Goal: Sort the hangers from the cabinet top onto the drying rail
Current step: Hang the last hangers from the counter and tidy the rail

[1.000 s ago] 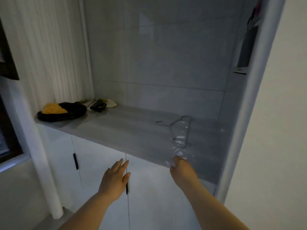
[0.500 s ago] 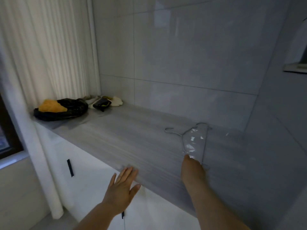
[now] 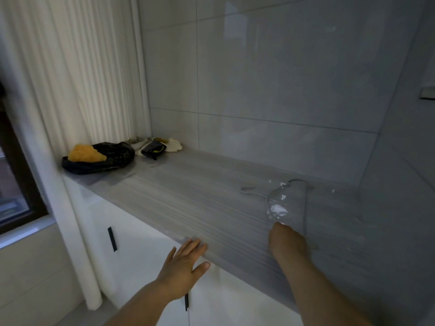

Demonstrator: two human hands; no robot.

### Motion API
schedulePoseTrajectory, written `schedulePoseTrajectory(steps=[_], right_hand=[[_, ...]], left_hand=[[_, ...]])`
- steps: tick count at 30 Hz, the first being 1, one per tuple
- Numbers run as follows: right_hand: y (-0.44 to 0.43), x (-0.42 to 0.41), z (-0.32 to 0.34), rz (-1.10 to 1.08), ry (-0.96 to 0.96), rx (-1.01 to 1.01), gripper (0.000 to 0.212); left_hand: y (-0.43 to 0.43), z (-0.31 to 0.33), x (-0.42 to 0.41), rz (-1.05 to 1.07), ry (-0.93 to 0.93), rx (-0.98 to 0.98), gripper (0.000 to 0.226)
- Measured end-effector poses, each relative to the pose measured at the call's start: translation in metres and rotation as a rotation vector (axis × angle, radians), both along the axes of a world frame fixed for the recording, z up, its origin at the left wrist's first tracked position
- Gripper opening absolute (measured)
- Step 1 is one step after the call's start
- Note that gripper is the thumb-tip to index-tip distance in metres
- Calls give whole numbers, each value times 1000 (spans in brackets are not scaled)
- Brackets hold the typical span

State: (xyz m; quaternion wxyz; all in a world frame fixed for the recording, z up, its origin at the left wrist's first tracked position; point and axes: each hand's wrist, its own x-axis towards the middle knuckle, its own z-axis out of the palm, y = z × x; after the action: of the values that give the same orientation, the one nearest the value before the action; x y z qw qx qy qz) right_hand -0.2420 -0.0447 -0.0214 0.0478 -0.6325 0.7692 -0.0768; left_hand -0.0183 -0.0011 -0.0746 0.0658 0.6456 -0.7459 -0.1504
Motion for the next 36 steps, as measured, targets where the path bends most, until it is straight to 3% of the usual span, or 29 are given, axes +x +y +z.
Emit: schedulePoseTrajectory(steps=[4,8,11,14,17,20,24,29,36], right_hand=[[16,-2,17,44,88,-183,29],[39,2,48,144,125,-395,22],[55,12,70,211,-91,-545,30],[68,27,84,370,-527,-581,27],[86,48,91,541,-929,-439,23],[111,73,92,659,-1082,-210,24],[155,113,98,852,-1105,21,34],[234,171,98,1090,-1084,199,33],[400,255,83,1366,-1014,443,28]], left_hand=[[11,8,7,46,101,4,45],[33,25,13,173,331,-89,40],[56,39,23,281,477,-208,37],[84,54,38,414,621,-349,35],[120,68,59,547,730,-495,37],[165,85,83,697,705,-676,48],[232,103,119,785,621,-800,49],[348,112,147,868,654,-834,10],[574,102,159,1231,658,-989,26]])
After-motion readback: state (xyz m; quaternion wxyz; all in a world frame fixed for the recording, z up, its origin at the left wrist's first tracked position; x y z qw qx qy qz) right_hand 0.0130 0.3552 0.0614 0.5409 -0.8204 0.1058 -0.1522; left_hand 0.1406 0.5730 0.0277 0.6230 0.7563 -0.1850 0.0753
